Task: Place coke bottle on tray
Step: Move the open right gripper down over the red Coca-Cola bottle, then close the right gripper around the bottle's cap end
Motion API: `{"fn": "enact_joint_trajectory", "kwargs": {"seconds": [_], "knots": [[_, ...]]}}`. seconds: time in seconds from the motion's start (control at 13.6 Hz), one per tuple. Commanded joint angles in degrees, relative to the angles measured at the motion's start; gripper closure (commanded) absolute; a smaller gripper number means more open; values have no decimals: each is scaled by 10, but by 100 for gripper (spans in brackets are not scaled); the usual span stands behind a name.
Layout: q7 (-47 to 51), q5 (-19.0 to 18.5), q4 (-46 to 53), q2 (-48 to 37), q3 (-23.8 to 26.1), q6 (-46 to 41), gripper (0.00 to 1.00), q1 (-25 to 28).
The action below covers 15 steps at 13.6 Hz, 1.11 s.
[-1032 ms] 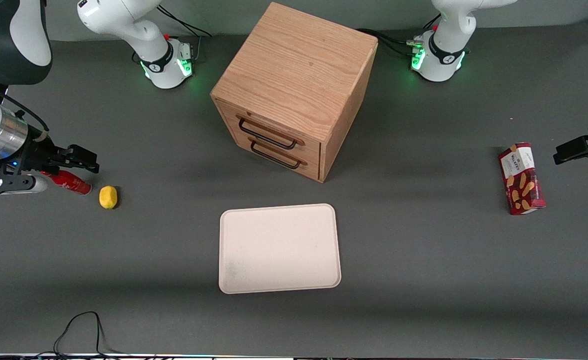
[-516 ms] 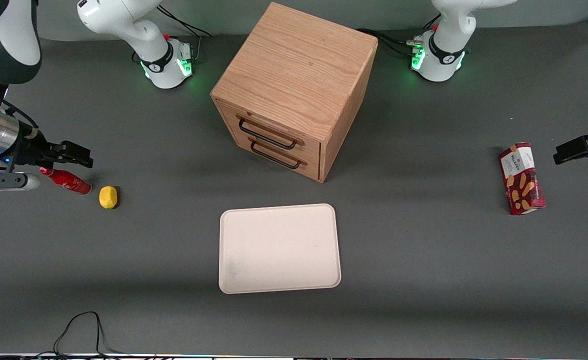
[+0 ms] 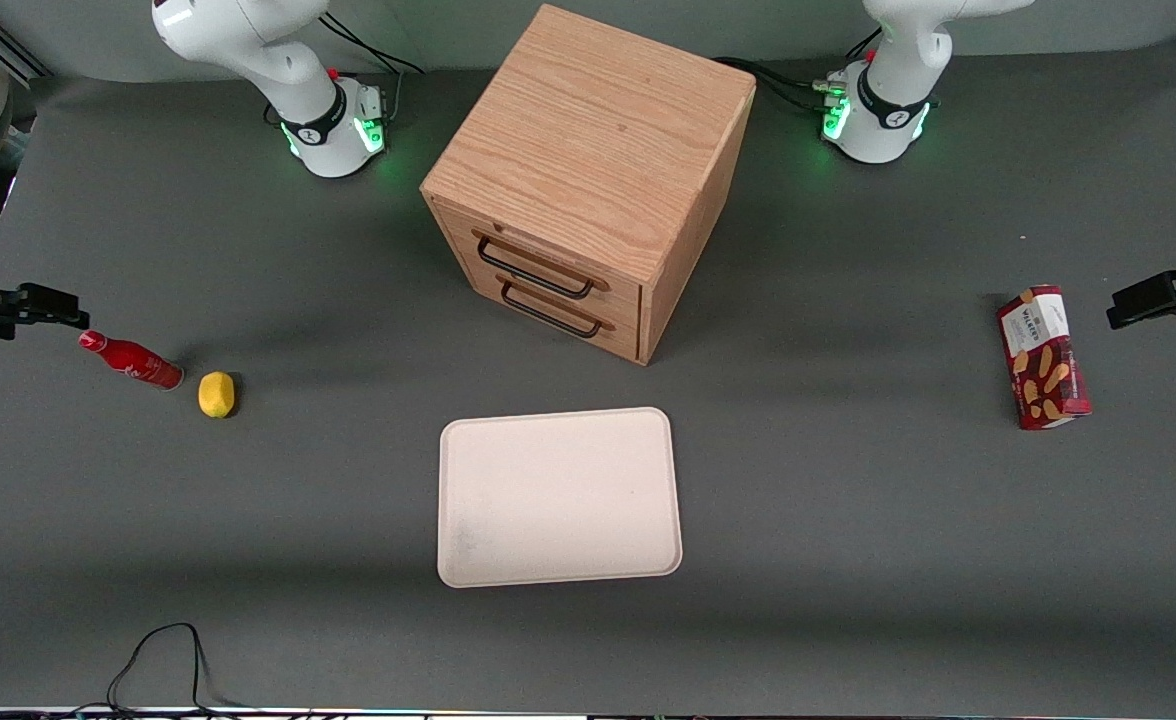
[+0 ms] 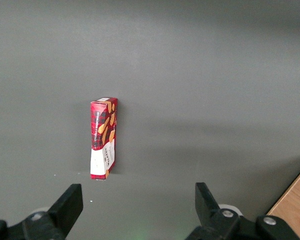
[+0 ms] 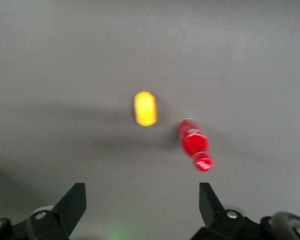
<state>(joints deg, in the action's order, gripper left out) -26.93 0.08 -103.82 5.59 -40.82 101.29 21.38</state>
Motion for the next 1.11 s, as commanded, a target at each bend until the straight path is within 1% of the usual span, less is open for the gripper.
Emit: {"fn": "enact_joint_trajectory", "kwargs": {"seconds": [0.0, 0.22, 0.29, 0.44, 1.03], "knots": [[-65, -15, -108, -36, 21, 99, 0, -55], [-119, -15, -185, -36, 54, 198, 0, -120], [-124, -15, -209, -36, 59, 225, 0, -128], [-145, -15, -233, -30, 60, 271, 0, -141], [-175, -7, -249, 13, 58, 336, 0, -145]]}}
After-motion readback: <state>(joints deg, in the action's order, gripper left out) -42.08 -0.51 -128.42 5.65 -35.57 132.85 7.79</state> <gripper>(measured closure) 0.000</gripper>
